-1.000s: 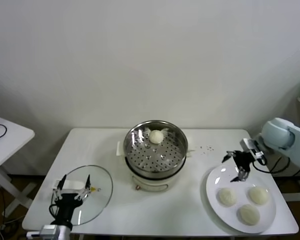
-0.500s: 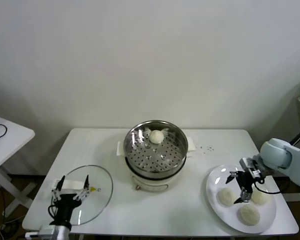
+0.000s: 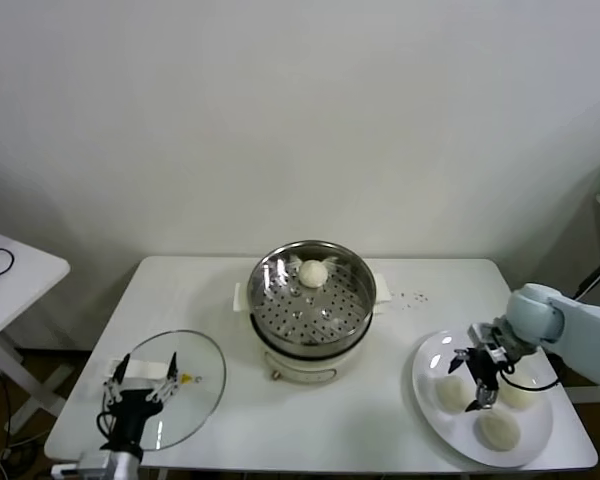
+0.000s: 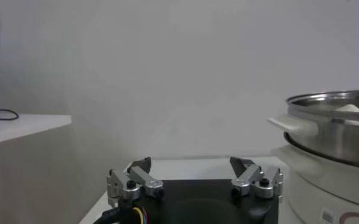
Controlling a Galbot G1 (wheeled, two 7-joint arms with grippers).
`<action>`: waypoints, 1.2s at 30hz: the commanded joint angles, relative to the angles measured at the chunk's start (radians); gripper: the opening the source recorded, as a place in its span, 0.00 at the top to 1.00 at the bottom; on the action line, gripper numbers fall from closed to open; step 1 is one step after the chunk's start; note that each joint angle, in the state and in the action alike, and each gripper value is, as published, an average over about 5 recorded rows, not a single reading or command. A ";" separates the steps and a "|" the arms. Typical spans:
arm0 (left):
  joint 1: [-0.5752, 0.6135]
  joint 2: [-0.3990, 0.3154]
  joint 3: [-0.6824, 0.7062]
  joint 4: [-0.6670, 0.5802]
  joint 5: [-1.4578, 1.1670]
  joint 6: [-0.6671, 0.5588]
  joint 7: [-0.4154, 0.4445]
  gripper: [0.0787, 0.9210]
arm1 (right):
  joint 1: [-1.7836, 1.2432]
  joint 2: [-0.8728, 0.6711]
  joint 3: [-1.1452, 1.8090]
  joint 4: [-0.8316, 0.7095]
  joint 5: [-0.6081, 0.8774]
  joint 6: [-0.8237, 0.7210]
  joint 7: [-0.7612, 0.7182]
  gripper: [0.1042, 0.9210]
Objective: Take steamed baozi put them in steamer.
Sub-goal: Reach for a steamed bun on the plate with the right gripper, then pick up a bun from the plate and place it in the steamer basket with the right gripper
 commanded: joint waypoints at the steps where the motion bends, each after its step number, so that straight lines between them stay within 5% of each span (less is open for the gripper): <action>1: -0.001 0.001 -0.001 0.001 -0.002 0.001 0.000 0.12 | -0.010 0.024 -0.005 -0.013 -0.027 0.000 -0.001 0.12; 27: -0.007 0.001 -0.004 0.007 -0.014 0.000 0.000 0.12 | 0.006 0.025 0.002 -0.019 -0.018 -0.016 -0.011 0.32; 36: -0.004 0.002 -0.003 0.004 -0.017 0.000 0.000 0.12 | 0.146 0.020 -0.013 -0.007 0.127 -0.049 -0.024 0.35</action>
